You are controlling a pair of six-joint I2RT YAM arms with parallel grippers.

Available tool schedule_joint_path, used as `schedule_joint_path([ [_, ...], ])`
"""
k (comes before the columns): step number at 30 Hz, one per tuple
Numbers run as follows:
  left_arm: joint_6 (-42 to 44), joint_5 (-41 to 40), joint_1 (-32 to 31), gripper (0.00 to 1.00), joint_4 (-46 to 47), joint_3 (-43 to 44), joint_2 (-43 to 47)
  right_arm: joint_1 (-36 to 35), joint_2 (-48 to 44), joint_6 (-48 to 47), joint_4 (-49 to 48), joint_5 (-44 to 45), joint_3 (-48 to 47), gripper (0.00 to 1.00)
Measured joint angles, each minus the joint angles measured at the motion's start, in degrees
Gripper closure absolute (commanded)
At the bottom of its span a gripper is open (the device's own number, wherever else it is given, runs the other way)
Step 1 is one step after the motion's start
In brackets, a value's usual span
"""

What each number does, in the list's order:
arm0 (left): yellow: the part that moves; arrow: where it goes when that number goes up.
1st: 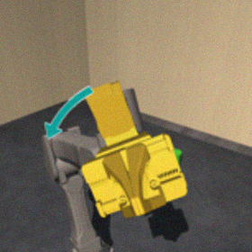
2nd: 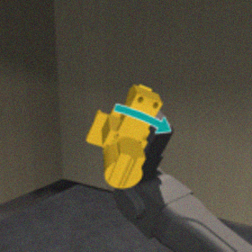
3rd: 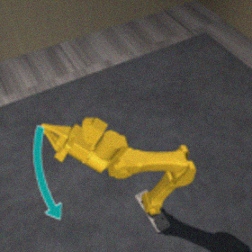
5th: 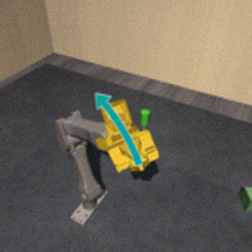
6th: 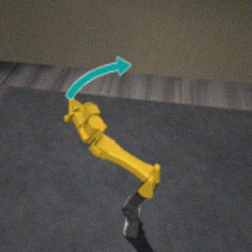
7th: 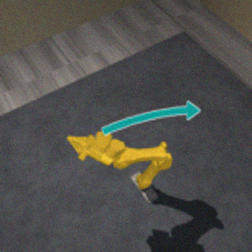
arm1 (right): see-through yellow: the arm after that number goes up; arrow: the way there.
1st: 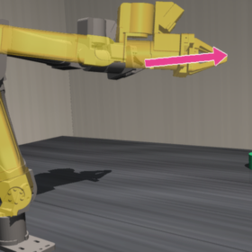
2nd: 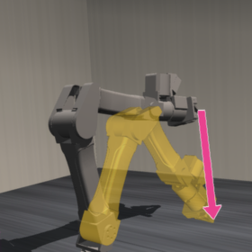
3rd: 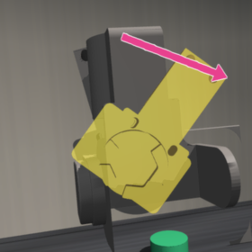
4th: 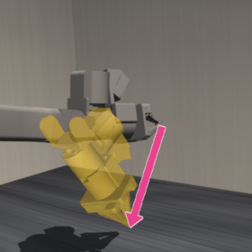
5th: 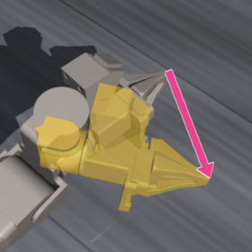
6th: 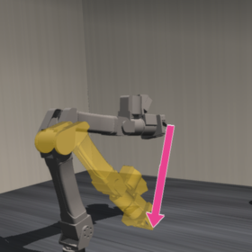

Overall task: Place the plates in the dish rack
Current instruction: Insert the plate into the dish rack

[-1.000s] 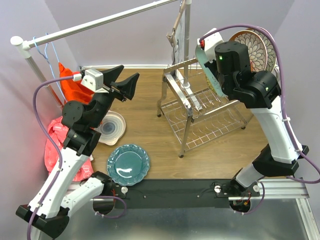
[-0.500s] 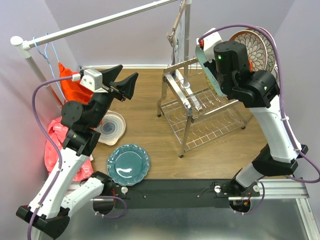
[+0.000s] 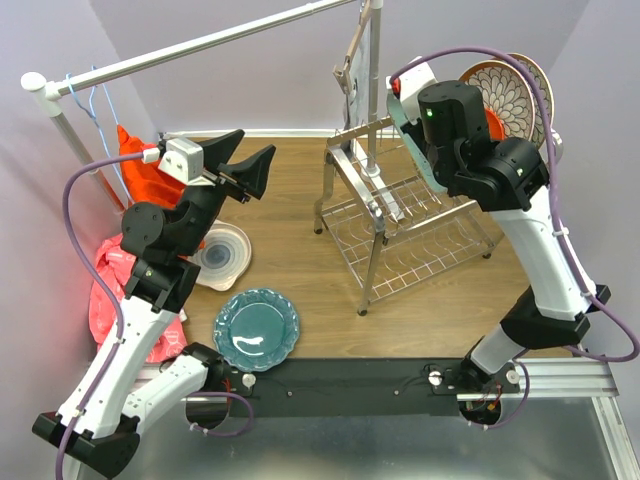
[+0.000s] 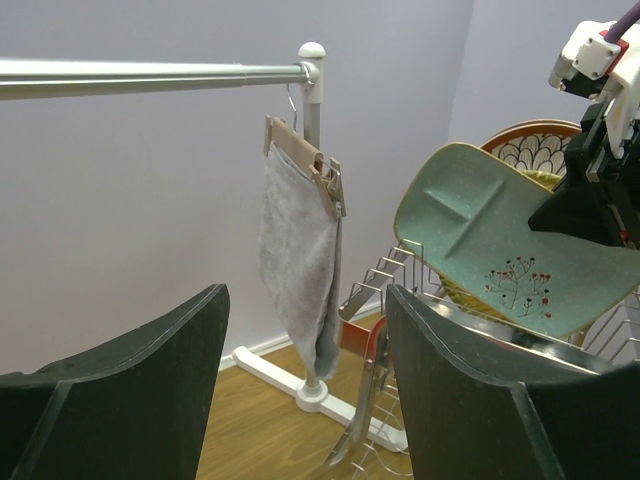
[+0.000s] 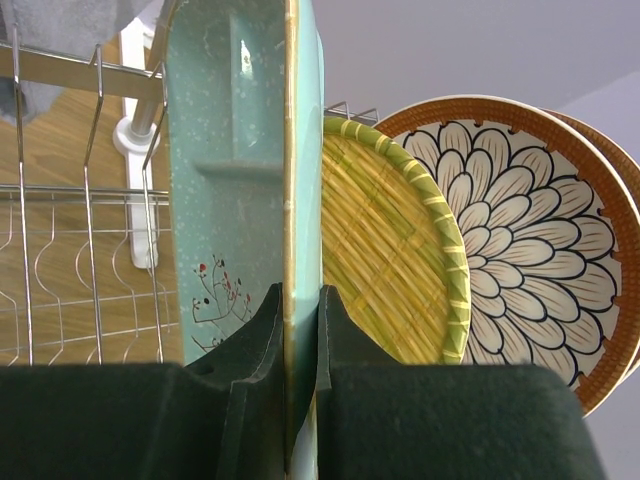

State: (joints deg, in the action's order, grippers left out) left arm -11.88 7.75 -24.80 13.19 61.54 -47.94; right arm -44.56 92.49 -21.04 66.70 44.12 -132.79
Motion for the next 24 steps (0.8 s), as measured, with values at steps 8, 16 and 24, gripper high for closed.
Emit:
schedule_joint_path([
  [8,0.0,0.5,0.1,0.27,0.0,0.0,0.0,0.0,0.2,-0.4,0.0,0.0,0.0,0.80],
  [16,0.0,0.9,0.4,0.27,0.0,0.0,-0.1,0.0,0.7,-1.6,0.3,-0.3,-0.5,0.85],
  [24,0.0,1.2,0.6,0.27,0.0,0.0,-0.2,0.0,1.6,-3.6,2.9,-0.8,-4.4,0.90],
])
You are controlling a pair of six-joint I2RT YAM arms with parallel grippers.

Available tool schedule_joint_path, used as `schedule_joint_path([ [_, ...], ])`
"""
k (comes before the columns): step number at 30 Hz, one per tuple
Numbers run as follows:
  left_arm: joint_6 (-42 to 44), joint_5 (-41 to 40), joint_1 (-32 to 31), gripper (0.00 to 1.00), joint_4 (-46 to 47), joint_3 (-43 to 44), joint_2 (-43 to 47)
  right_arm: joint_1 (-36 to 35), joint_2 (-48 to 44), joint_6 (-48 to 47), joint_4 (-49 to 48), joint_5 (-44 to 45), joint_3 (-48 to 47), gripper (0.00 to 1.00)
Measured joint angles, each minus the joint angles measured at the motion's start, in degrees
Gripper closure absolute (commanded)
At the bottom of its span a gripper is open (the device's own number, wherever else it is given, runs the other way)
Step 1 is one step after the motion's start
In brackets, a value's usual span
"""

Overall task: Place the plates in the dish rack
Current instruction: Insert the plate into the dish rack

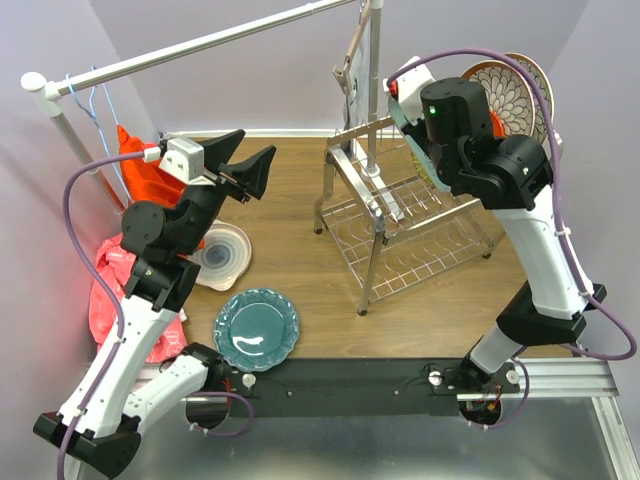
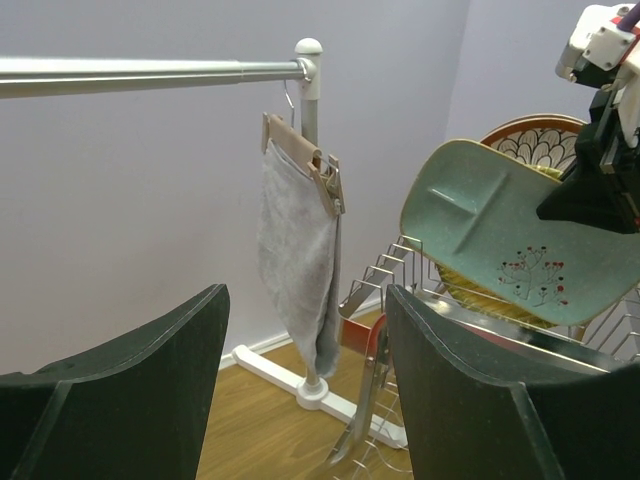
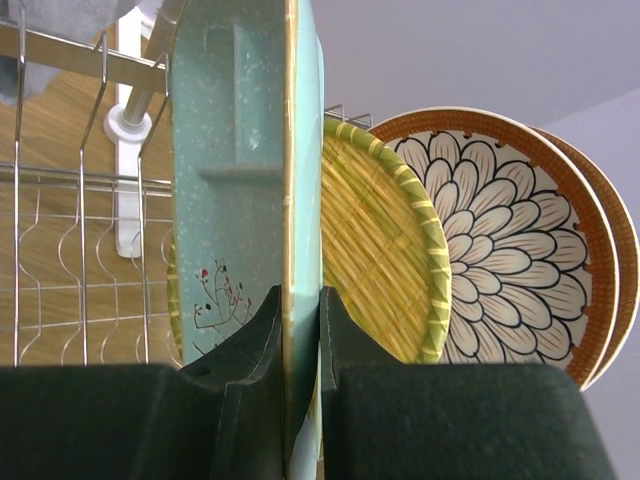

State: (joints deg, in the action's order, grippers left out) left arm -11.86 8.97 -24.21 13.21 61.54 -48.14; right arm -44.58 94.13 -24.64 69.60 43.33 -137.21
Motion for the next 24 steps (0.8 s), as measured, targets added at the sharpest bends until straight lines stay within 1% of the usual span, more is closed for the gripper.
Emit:
schedule_joint_path([
  [14,-0.1,0.8,0.2,0.28,0.0,0.0,-0.6,0.0,0.2,-1.1,2.1,-1.0,-1.9,0.92],
  [19,-0.2,0.8,0.2,0.27,0.0,0.0,-0.8,0.0,1.9,-1.8,3.7,-1.2,-6.1,0.92],
  [24,-0.2,0.8,0.2,0.27,0.0,0.0,-1.1,0.0,2.3,-2.0,3.8,-1.2,-7.6,0.93],
])
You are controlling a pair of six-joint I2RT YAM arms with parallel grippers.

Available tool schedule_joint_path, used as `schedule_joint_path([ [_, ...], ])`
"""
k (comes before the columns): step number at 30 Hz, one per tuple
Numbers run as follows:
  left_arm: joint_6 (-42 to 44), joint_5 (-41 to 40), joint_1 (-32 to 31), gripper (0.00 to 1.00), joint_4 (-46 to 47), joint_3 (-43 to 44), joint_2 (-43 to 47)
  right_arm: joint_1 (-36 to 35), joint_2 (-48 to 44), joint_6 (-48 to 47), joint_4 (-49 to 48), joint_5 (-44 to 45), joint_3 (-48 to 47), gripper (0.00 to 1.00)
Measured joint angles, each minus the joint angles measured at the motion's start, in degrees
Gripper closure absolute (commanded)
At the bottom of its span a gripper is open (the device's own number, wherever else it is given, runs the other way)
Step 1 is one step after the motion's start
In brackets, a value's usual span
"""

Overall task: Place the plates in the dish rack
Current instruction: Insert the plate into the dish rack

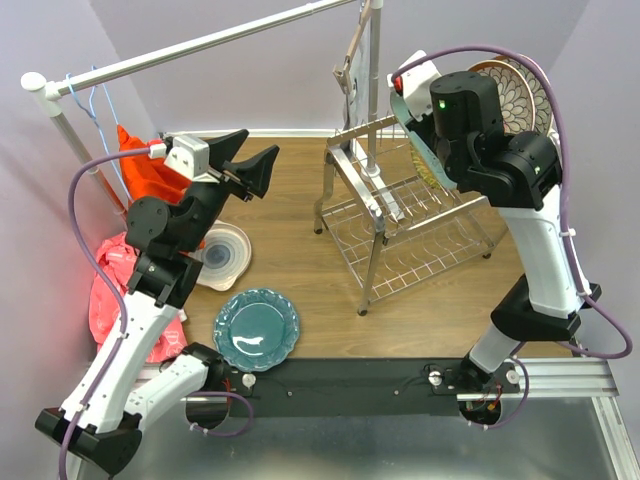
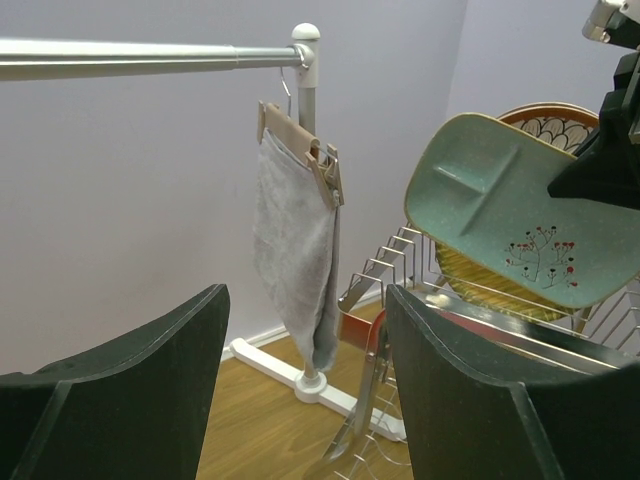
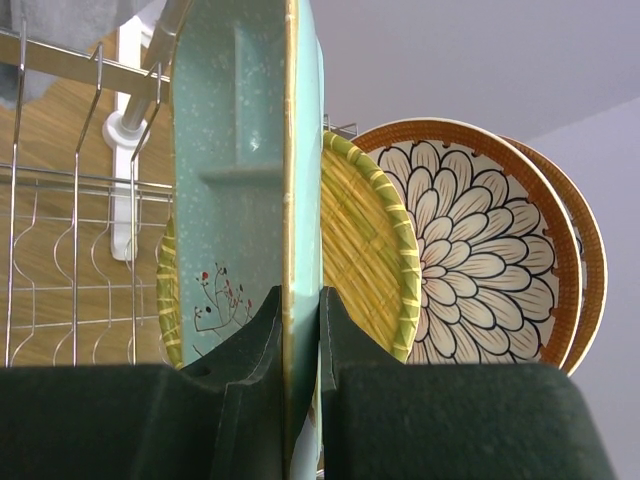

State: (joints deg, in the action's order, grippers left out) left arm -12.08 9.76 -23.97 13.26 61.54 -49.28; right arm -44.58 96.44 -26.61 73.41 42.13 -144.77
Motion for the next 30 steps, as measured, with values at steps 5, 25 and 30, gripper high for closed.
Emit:
schedule_joint_path([
  [5,0.0,0.0,0.0,0.28,0.0,0.0,-0.9,0.0,0.0,0.5,0.0,-0.5,-0.1,0.94],
  [25,0.0,0.4,0.0,0.27,0.5,0.5,-3.2,0.0,-0.8,4.8,2.6,-1.0,0.4,0.94],
  [30,-0.1,0.5,0.0,0.28,0.8,0.6,-3.8,0.0,-0.8,5.0,2.9,-1.0,0.3,0.94],
])
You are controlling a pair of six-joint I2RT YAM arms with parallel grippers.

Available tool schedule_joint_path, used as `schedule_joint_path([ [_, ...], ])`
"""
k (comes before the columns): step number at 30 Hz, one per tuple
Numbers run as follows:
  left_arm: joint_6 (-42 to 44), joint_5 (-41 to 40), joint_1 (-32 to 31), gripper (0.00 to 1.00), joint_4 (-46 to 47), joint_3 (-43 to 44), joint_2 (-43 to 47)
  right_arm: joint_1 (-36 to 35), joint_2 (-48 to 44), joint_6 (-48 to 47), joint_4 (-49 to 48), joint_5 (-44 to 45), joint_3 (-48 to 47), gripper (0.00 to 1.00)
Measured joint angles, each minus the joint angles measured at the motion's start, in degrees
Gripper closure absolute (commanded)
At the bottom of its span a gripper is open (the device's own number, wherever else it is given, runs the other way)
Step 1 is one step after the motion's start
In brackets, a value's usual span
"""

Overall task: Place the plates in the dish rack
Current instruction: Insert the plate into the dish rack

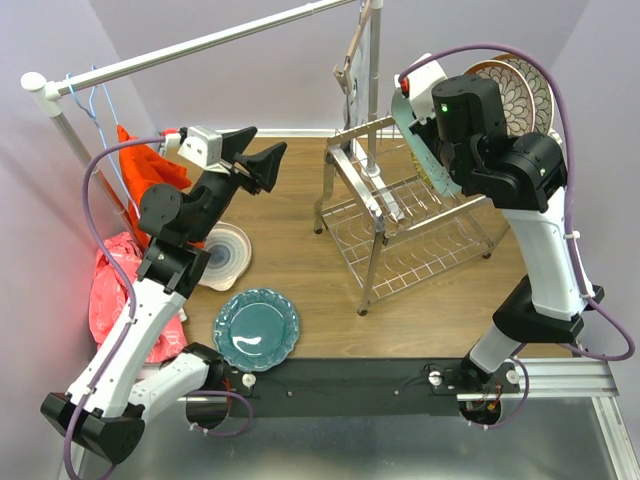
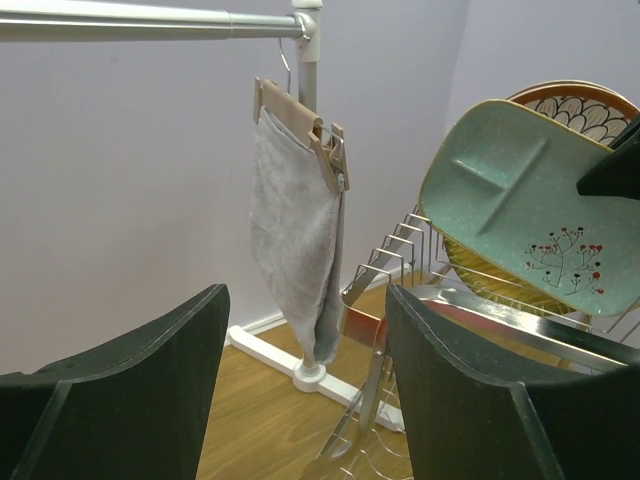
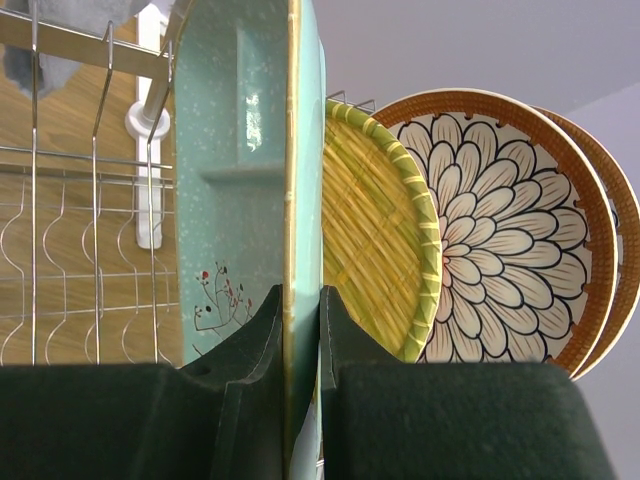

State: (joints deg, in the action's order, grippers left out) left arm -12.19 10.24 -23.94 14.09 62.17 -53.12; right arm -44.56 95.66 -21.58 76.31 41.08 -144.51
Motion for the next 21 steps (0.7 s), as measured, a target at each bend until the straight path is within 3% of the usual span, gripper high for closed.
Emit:
schedule_joint_path([
  [21,-0.2,1.2,0.0,0.28,1.0,1.1,-2.2,-0.1,-2.1,0.5,0.5,-1.7,0.0,0.94],
])
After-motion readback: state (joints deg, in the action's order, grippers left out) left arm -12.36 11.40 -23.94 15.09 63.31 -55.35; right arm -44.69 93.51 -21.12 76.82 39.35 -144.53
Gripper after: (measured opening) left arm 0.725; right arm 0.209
